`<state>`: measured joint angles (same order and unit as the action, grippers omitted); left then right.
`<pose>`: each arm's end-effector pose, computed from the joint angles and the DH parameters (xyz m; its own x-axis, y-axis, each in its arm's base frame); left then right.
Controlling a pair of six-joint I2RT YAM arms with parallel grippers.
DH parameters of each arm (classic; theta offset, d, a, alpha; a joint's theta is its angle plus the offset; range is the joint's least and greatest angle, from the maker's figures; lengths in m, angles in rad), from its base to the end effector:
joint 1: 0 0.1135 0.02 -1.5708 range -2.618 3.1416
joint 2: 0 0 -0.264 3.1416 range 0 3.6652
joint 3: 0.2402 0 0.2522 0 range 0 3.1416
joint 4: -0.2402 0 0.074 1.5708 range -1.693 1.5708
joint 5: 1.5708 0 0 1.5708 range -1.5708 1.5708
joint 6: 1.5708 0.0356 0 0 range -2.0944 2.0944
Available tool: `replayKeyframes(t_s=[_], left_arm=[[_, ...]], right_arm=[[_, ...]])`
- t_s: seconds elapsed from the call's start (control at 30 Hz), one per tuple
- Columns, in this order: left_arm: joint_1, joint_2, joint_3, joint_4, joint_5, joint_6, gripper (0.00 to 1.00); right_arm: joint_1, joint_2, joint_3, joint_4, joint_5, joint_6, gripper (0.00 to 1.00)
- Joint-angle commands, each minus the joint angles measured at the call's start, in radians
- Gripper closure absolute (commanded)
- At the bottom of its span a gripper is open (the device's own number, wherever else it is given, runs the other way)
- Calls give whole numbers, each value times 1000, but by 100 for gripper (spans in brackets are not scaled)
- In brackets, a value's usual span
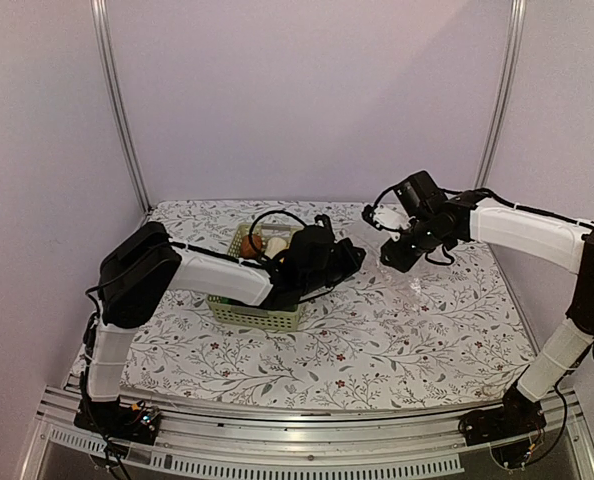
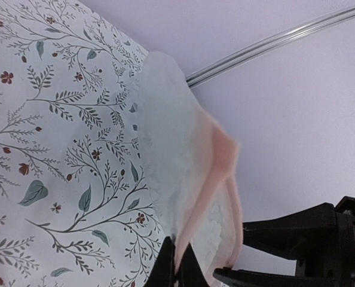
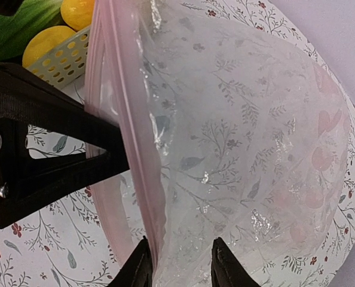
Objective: Place the food in the zip-top bag and seal the zipper
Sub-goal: Pass from the right arm to the left, then pass from the left arm to the right
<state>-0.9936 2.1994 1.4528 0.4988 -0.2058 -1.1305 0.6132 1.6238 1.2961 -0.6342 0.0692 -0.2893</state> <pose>0.2796 -0.4161 0.1780 -0.7013 -0.5458 -0.4585 0.1825 0.4843 -0.8556 0.2859 0.1982 0.2653 -0.4884 -0.6917 -0.5320 -0.7106 0.6691 -0.2175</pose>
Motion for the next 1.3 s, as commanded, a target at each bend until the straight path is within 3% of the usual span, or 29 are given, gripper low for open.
replayKeyframes(t_s=[0.0,0.3,0.5,0.7,0.9,1.1,1.2,1.27], left_arm=[[7,-55,-1,27,-16,-7,100],[8,-90,-32,79,-16,-31,100],[8,-82,-7,1,-15,-30,100],[9,-42,52,-222,-6,-44,100],[12,-17,73,-285,31,-69,100],[14,-22,135,-323,39,15,100],[15,-51,138,-279,51,131,71],[15,-78,130,-259,65,219,59]], right_arm=[[3,-6,-15,8,41,-3,65],[3,-24,-55,17,91,-23,61],[2,-60,-37,41,177,-32,87],[-33,-109,-3,61,273,-76,100],[-70,-104,13,65,255,-80,100],[-72,-80,3,72,249,-64,100],[-86,-68,7,80,242,-58,100],[-96,-56,13,82,237,-56,100]])
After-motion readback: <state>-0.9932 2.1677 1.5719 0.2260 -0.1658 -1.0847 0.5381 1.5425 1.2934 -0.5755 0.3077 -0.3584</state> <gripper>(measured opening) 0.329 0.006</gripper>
